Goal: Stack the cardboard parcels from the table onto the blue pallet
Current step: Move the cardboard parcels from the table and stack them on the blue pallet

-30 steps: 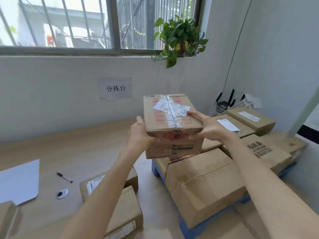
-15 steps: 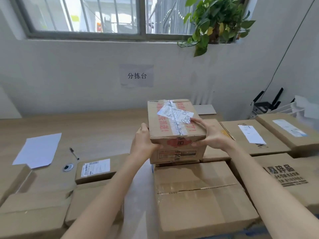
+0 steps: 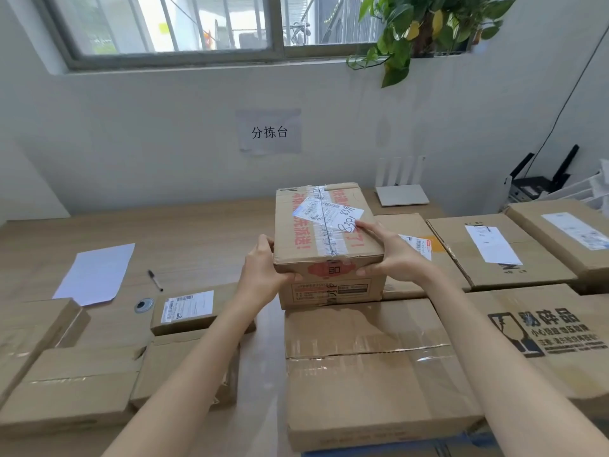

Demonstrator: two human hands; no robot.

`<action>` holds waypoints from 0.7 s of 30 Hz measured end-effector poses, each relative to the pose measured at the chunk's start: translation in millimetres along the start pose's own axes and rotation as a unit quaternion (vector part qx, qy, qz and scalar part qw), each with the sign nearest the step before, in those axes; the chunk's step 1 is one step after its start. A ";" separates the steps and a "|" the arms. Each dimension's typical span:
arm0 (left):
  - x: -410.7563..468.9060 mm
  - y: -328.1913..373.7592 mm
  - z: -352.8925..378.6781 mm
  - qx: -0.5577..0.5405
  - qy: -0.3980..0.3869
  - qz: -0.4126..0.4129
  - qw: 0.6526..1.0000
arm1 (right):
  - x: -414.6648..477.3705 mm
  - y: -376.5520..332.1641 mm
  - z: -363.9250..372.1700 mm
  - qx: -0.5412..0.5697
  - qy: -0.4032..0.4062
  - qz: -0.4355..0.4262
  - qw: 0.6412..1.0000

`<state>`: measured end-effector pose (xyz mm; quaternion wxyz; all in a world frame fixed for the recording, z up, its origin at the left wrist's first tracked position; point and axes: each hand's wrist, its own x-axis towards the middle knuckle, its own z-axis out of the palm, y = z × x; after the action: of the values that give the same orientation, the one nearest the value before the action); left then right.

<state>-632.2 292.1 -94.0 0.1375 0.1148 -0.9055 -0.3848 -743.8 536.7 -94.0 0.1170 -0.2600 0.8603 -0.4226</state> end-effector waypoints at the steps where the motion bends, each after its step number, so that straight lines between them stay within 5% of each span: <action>1: -0.8 0.4 -0.2 -0.004 -0.001 0.000 1.000 | 0.6 -0.1 -0.8 -0.001 -0.004 -0.001 1.000; 15: -3.5 0.3 0.7 0.001 -0.018 0.013 1.000 | -11.3 -7.4 1.5 -0.033 0.000 0.014 0.999; 21: -1.2 -0.2 -11.9 0.033 -0.084 0.006 0.996 | -23.9 -27.4 7.9 -0.056 0.046 0.044 0.996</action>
<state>-627.0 284.5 -86.4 0.0591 0.0813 -0.9268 -0.3619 -710.9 530.6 -77.8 0.0808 -0.2082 0.8976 -0.3801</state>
